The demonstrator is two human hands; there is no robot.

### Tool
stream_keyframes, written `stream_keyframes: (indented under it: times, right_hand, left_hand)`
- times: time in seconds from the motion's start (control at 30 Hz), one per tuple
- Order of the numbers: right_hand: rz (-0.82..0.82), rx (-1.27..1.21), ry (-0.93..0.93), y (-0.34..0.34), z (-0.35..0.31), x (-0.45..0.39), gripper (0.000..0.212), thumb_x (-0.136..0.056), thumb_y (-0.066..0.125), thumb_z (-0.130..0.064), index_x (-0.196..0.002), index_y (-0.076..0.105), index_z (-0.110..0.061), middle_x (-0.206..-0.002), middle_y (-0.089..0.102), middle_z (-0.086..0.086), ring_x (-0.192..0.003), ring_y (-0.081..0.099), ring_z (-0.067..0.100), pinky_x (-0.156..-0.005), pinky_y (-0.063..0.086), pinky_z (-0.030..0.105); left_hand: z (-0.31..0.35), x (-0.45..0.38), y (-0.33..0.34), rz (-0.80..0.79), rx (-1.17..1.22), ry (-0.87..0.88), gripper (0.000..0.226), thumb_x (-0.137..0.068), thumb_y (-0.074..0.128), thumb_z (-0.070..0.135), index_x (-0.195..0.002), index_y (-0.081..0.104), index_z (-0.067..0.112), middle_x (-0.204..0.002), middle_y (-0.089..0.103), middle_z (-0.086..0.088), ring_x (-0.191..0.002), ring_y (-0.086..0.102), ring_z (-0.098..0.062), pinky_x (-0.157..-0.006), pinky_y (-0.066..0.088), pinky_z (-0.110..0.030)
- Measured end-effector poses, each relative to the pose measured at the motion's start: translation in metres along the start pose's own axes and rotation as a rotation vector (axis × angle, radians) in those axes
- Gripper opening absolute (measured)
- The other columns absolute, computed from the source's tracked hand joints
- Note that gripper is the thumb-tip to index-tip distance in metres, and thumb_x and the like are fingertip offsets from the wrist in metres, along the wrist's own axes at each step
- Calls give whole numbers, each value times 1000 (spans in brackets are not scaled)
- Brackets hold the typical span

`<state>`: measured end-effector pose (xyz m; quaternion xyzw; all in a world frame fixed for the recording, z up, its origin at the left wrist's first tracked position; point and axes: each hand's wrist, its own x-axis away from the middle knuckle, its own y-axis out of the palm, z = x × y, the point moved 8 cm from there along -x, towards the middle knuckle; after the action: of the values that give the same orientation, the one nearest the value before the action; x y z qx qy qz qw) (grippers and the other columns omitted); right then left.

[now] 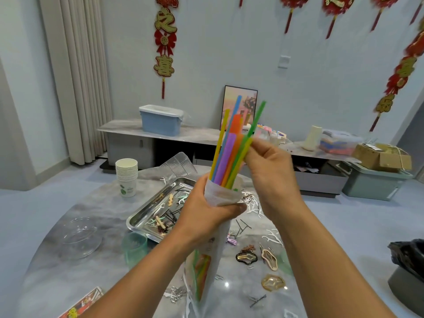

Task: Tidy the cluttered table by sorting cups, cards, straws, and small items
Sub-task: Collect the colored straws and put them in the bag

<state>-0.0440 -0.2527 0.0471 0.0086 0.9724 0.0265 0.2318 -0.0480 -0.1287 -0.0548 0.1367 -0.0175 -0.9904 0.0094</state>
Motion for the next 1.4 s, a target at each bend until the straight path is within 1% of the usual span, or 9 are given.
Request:
stream_keyframes:
  times: [0.3, 0.4, 0.5, 0.73, 0.87, 0.97, 1.13, 1.27, 1.4]
  right_hand:
    - [-9, 127, -258, 5, -35, 6, 62, -100, 54, -52, -153, 22, -51, -161, 29, -15, -137, 40, -9, -116, 40, 31]
    - [-219, 384, -258, 30, -29, 12, 46, -108, 47, -25, -153, 40, -30, -144, 50, -21, -118, 47, -23, -104, 39, 8]
    - [-338, 501, -127, 37, -11, 16, 38, -108, 44, -21, -145, 54, -24, -136, 64, -11, -124, 54, -9, -112, 42, 26]
    - [-50, 756, -197, 7, -29, 10, 59, -93, 59, -60, -146, 39, -41, -142, 50, -10, -127, 52, 11, -106, 45, 38]
    - [6, 524, -235, 3, -36, 7, 27, -81, 84, -36, -93, 66, -21, -87, 66, -1, -75, 64, 16, -73, 57, 40]
    - [22, 359, -343, 0, -43, 11, 18, -80, 86, -20, -91, 73, -16, -82, 70, 7, -76, 68, 30, -70, 62, 39]
    - [-89, 430, -374, 12, -38, 13, 15, -80, 85, -21, -94, 79, -23, -89, 72, -9, -85, 67, 7, -78, 55, 27]
    - [-205, 861, -435, 29, -11, 17, 31, -95, 58, -49, -118, 74, -36, -135, 59, -14, -131, 44, 9, -110, 33, 37]
    - [-353, 702, -285, 38, -3, 22, 56, -106, 30, -53, -159, 24, -35, -164, 22, -21, -146, 10, -15, -124, 7, 20]
  left_hand:
    - [3, 3, -3, -93, -81, 46, 74, -62, 96, 29, -122, 53, 34, -105, 71, 6, -94, 70, -11, -80, 59, -30]
    - [6, 6, 2, -120, -98, 83, 73, -65, 95, 22, -125, 52, 31, -107, 71, 5, -96, 70, -11, -80, 59, -29]
    - [7, 6, 2, -103, -109, 96, 74, -67, 94, 22, -126, 51, 32, -111, 69, 7, -96, 68, -8, -79, 57, -26]
    - [11, 5, -4, -77, -65, 106, 77, -66, 94, 24, -128, 49, 39, -109, 68, 14, -96, 67, -1, -75, 53, -15]
    - [11, 3, -8, -67, -63, 88, 77, -66, 94, 25, -128, 49, 30, -107, 66, 8, -90, 66, 0, -70, 51, -13]
    - [11, 3, -8, -75, -88, 96, 78, -65, 94, 27, -128, 49, 33, -107, 66, 9, -90, 65, 0, -70, 51, -13]
    - [8, 1, -10, -67, -82, 99, 76, -66, 94, 26, -128, 50, 33, -110, 66, 7, -94, 67, -6, -76, 57, -26]
    - [1, -6, -10, -58, -18, 82, 71, -69, 90, 12, -127, 52, 21, -111, 71, -4, -100, 71, -22, -82, 58, -40]
    - [0, -8, -12, -63, -56, 95, 71, -66, 90, 13, -125, 52, 21, -109, 73, -5, -101, 72, -23, -84, 59, -42]
